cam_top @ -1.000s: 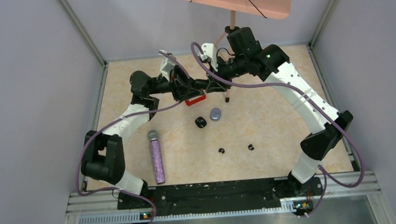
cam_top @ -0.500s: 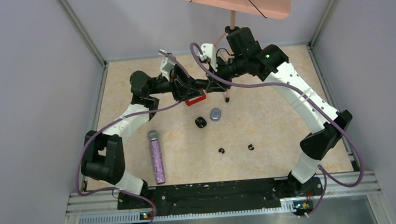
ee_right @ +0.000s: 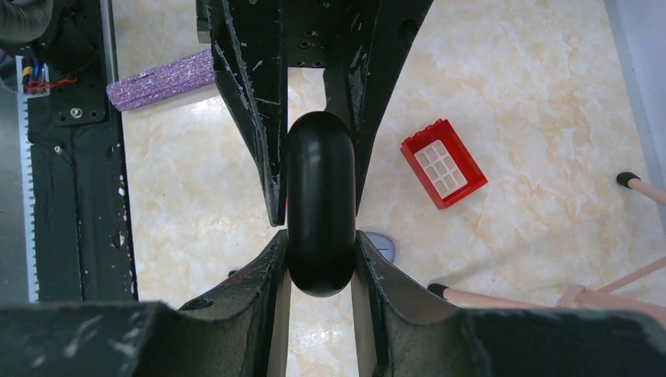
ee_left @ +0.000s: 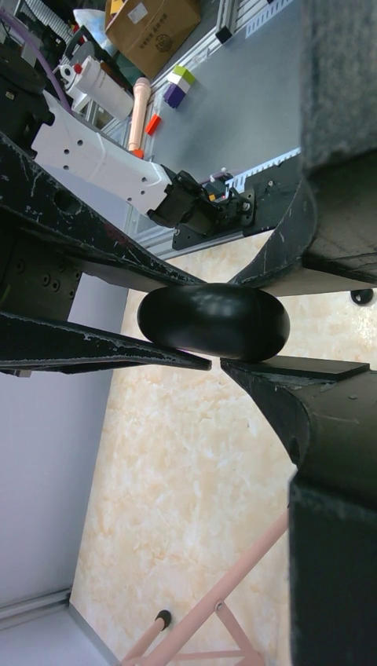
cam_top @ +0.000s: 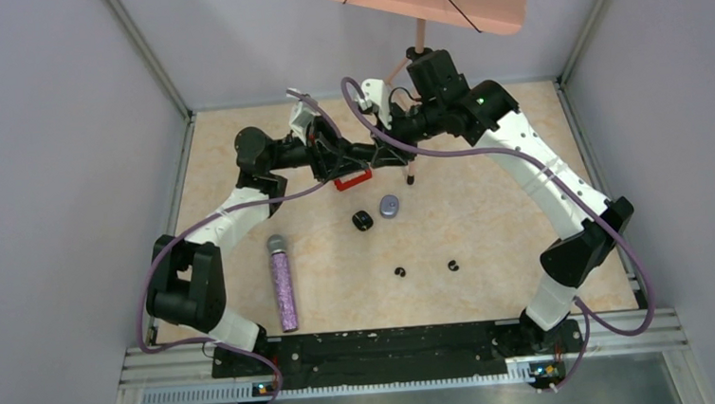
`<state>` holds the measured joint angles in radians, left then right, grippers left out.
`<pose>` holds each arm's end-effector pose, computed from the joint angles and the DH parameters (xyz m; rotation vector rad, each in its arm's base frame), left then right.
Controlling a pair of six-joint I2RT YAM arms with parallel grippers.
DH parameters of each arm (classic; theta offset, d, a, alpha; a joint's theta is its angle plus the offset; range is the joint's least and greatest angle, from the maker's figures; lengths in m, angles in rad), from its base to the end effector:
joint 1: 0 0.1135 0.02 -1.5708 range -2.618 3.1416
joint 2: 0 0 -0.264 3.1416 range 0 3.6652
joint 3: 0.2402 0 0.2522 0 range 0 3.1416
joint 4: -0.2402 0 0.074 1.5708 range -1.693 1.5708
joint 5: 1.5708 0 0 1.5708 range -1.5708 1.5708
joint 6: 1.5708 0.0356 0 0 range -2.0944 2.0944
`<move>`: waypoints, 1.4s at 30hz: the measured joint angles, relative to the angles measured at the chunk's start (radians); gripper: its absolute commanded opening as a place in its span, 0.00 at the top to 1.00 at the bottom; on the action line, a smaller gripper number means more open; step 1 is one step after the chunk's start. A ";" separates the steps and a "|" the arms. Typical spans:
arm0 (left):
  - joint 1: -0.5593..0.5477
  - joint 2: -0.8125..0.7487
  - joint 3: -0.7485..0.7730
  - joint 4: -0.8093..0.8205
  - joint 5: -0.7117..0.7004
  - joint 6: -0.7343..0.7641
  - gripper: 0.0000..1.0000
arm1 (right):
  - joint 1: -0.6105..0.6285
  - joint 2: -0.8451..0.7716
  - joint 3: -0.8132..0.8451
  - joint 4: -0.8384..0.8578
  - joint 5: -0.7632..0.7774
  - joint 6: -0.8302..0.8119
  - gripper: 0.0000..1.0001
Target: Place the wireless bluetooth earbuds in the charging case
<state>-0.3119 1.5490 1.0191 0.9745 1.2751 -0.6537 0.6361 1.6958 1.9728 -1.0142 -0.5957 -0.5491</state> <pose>0.3056 -0.1343 0.3417 1.0440 1.2544 -1.4730 0.2687 0.2232 0.4306 -1.5019 1.6861 0.7293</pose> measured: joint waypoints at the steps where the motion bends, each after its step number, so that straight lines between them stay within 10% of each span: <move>1: 0.000 0.000 0.000 0.000 0.000 0.000 1.00 | 0.000 0.000 0.000 0.000 0.000 -0.001 0.62; 7: -0.002 0.000 0.000 0.017 0.005 0.000 1.00 | 0.000 0.023 0.056 -0.042 -0.005 0.006 0.48; 15: -0.001 0.005 -0.010 0.071 0.002 -0.002 1.00 | -0.058 0.147 0.274 -0.121 -0.135 0.147 0.50; 42: 0.014 0.015 -0.032 0.040 -0.047 -0.007 1.00 | -0.169 0.071 0.262 -0.117 -0.143 0.254 0.52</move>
<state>-0.2977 1.5642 0.9871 1.0145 1.2278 -0.6605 0.4671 1.7664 2.2349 -1.1309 -0.7383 -0.2955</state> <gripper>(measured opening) 0.350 0.515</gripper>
